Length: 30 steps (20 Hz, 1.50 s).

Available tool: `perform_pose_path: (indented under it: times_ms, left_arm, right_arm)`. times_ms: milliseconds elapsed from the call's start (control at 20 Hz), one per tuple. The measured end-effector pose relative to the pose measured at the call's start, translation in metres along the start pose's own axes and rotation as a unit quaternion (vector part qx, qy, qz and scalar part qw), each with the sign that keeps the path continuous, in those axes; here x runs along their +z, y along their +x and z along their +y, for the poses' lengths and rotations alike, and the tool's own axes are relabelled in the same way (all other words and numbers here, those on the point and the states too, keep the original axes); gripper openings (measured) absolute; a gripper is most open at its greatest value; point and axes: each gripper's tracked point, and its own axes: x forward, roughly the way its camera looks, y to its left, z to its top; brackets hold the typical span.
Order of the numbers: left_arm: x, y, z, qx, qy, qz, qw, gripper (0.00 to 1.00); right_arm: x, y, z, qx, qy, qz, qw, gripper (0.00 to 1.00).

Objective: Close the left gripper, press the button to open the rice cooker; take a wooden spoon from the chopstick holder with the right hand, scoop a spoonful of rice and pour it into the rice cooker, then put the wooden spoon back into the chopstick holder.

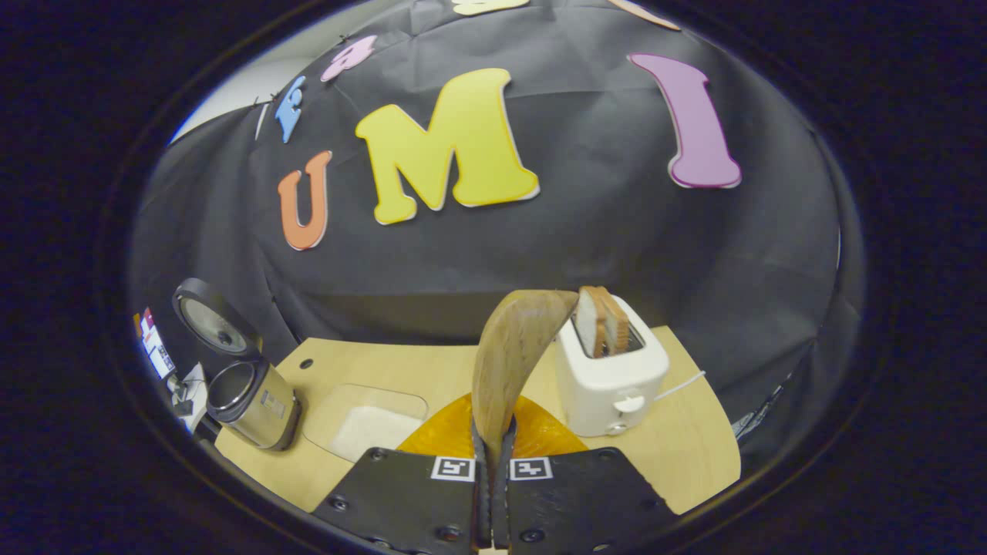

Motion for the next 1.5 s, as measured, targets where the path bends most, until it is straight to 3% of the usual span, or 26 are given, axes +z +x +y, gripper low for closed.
perform_pose_path:
  times_ms: [200, 450, 900, 1150, 1400, 1500]
  left_arm:
    - [-0.006, 0.0, 0.026, 0.005, 0.003, 0.005, 1.0, 1.0]
    - [-0.011, 0.009, 0.053, 0.0, 0.009, 0.016, 1.0, 1.0]
    - [-0.024, 0.033, 0.1, -0.004, 0.016, 0.041, 0.999, 1.0]
    - [-0.033, 0.04, 0.121, 0.0, 0.016, 0.052, 0.998, 1.0]
    - [-0.034, 0.044, 0.137, 0.006, 0.02, 0.054, 0.998, 1.0]
    - [-0.034, 0.045, 0.143, 0.011, 0.021, 0.054, 0.998, 1.0]
  right_arm:
    - [0.013, 0.026, 0.069, 0.026, 0.001, -0.023, 0.999, 0.02]
    - [-0.018, 0.075, 0.13, 0.04, 0.006, -0.005, 0.999, 0.02]
    - [-0.087, 0.156, 0.152, -0.019, -0.055, 0.027, 0.998, 0.02]
    - [-0.112, 0.175, 0.149, -0.057, -0.091, 0.043, 0.993, 0.02]
    - [-0.13, 0.191, 0.168, -0.063, -0.084, 0.058, 0.993, 0.02]
    - [-0.136, 0.192, 0.185, -0.045, -0.049, 0.066, 0.996, 0.0]
